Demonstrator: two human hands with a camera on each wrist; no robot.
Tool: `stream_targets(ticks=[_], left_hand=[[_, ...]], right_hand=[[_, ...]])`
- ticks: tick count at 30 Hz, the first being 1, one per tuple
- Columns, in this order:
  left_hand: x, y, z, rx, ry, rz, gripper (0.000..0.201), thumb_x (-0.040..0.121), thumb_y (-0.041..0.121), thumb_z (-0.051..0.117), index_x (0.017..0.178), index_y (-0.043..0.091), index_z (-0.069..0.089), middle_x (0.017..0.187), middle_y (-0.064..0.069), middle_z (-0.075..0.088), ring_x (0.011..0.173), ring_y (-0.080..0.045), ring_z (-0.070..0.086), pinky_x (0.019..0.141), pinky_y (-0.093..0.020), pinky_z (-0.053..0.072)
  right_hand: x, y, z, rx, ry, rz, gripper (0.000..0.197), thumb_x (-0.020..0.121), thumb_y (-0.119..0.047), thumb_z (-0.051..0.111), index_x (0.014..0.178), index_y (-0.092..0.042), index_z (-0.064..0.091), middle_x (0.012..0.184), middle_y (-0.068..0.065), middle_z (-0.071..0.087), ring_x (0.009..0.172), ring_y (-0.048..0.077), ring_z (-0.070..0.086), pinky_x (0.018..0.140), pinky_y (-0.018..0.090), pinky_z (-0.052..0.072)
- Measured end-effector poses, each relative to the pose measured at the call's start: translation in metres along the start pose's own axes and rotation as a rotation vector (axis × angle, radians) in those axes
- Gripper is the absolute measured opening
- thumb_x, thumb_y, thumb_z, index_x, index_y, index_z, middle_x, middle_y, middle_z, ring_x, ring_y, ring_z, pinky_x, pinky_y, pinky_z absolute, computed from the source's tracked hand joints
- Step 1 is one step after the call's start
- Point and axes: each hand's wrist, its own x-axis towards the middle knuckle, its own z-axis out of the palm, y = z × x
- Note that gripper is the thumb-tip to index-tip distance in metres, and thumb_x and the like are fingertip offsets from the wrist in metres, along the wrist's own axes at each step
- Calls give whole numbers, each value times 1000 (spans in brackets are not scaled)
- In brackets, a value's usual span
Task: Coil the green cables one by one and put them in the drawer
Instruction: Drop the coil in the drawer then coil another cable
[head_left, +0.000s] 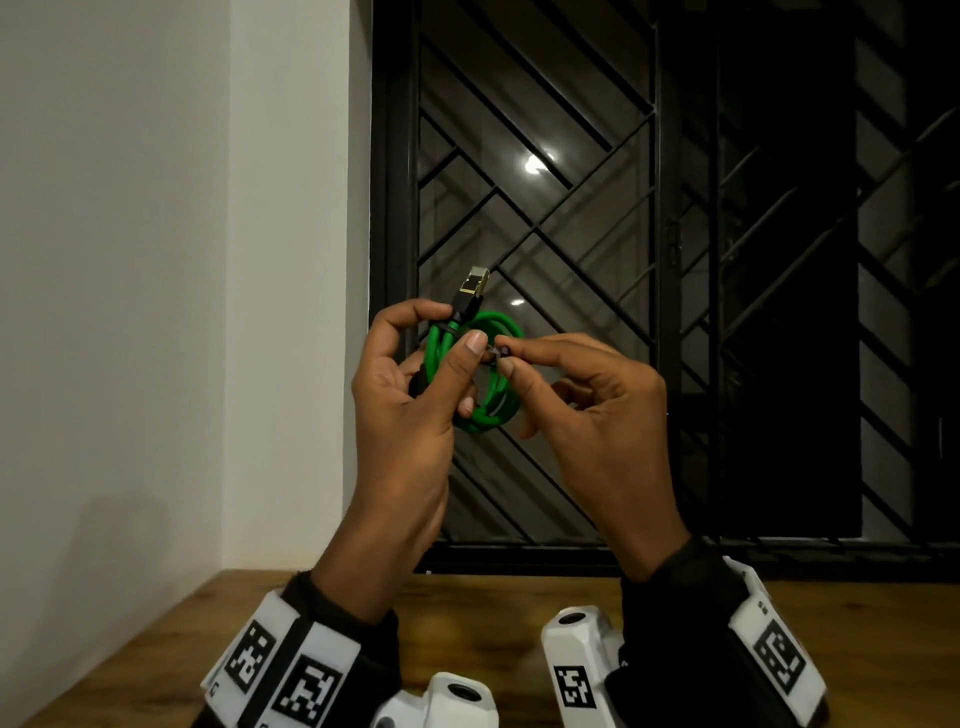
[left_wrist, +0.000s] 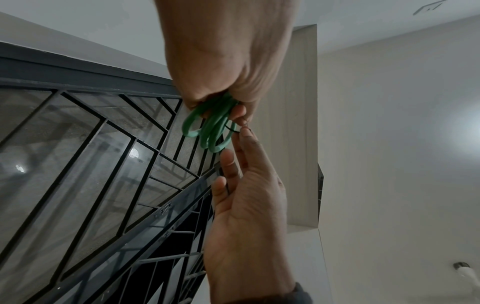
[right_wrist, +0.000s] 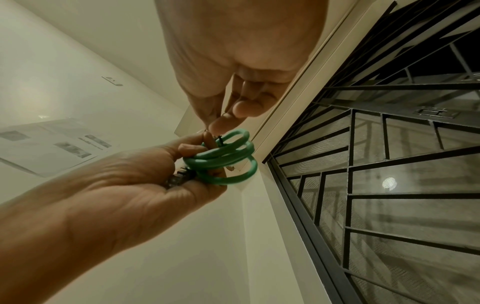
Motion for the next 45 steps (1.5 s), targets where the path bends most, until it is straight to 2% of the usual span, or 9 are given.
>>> stream_targets(ticks=[6, 11, 16, 20, 26, 30, 34, 39, 45], left_hand=[[-1, -1, 0, 9, 6, 4, 29, 90, 13, 66, 115, 18, 54, 104, -21, 64, 59, -8, 52, 58, -25, 48], [1, 2, -1, 89, -13, 26, 32, 87, 16, 68, 116, 17, 55, 108, -23, 67, 63, -6, 59, 59, -25, 51], [1, 4, -2, 115, -18, 40, 32, 86, 17, 69, 115, 17, 55, 107, -23, 66, 65, -6, 60, 60, -25, 52], [2, 3, -2, 71, -16, 9, 29, 88, 13, 68, 114, 17, 56, 108, -27, 64, 59, -5, 56, 57, -23, 50], [0, 5, -2, 121, -7, 22, 34, 84, 19, 70, 116, 17, 56, 112, -25, 64, 68, -7, 61, 60, -23, 52], [0, 5, -1, 95, -4, 13, 30, 87, 14, 68, 114, 17, 55, 110, -24, 65, 61, -5, 57, 56, -22, 50], [1, 6, -1, 56, -6, -2, 30, 88, 14, 66, 116, 17, 55, 101, -18, 64, 56, -5, 51, 59, -26, 49], [-1, 5, 2, 81, 0, 27, 28, 90, 11, 66, 115, 17, 55, 110, -25, 64, 59, -5, 55, 56, -21, 49], [0, 3, 0, 82, 14, 42, 28, 91, 10, 66, 115, 16, 54, 116, -26, 63, 64, -4, 59, 58, -19, 49]], right_hand=[[0, 1, 0, -12, 1, -3, 15, 90, -12, 73, 105, -15, 77, 94, -7, 72, 64, 11, 67, 49, 26, 54], [0, 3, -1, -23, -9, 15, 14, 91, -12, 73, 104, -14, 78, 95, -5, 72, 63, 17, 68, 48, 32, 56], [0, 2, -1, 1, -14, 15, 15, 91, -10, 72, 105, -12, 78, 93, -4, 72, 61, 15, 66, 48, 27, 53], [-1, 2, -1, 40, -13, 24, 15, 91, -8, 72, 105, -12, 77, 94, -1, 72, 64, 14, 67, 48, 24, 52], [-1, 1, -1, -11, -35, 1, 16, 91, -10, 72, 106, -11, 77, 94, -2, 71, 62, 12, 65, 49, 19, 51], [-1, 0, -1, -17, -23, -1, 15, 91, -11, 72, 105, -12, 77, 95, -3, 72, 60, 13, 65, 47, 23, 52], [-1, 1, -2, -7, -11, 17, 14, 92, -11, 71, 105, -13, 78, 95, -2, 72, 59, 15, 65, 46, 28, 53], [-1, 1, -1, -19, -14, 2, 14, 92, -12, 71, 105, -13, 77, 94, -4, 71, 59, 14, 65, 47, 25, 52], [0, 1, -1, 1, -15, 9, 13, 92, -11, 71, 104, -13, 77, 93, -3, 71, 57, 16, 64, 46, 25, 52]])
